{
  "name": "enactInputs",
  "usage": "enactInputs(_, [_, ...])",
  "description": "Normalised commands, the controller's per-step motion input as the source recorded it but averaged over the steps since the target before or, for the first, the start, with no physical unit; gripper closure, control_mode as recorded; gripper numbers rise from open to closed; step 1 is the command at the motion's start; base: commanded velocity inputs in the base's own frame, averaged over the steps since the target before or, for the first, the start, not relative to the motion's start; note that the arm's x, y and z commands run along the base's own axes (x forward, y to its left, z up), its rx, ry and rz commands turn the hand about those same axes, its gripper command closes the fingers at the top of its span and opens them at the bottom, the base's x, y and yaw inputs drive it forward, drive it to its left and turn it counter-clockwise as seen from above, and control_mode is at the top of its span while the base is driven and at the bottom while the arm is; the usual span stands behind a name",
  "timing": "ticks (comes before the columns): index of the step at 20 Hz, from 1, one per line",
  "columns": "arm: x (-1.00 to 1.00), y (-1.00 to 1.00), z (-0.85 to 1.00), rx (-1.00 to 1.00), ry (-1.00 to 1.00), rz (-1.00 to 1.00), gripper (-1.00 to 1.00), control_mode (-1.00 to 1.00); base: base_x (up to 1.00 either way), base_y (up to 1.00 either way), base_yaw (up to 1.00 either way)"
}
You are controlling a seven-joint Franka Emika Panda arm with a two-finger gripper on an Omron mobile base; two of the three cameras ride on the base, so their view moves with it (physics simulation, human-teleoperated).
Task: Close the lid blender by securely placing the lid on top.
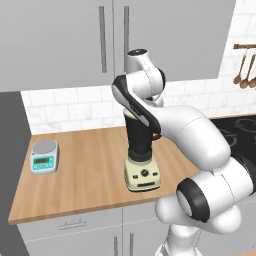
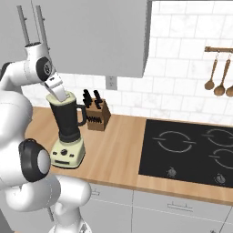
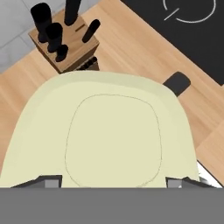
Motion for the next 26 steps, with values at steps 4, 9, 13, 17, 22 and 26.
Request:
enactInputs(4, [-0.3, 0.41, -1.0, 0.0, 0.0, 0.0, -1.0, -1.0, 0.0, 0.0, 0.0])
enactInputs(9, [-0.29, 0.22, -0.99, 0.0, -0.05, 0.0, -1.0, -1.0, 0.0, 0.0, 0.0])
enactInputs(13, [-0.36, 0.14, -0.26, 0.02, -0.04, 0.0, -1.0, -1.0, 0.0, 0.0, 0.0])
enactInputs(17, [-0.54, 0.14, 0.0, 0.0, -0.04, 0.0, -1.0, -1.0, 0.0, 0.0, 0.0])
enactInputs(22, [-0.3, 0.23, -0.03, 0.0, 0.0, 0.0, -1.0, -1.0, 0.0, 0.0, 0.0])
enactInputs(26, [0.22, 0.02, 0.0, 0.01, 0.0, 0.0, -1.0, -1.0, 0.0, 0.0, 0.0])
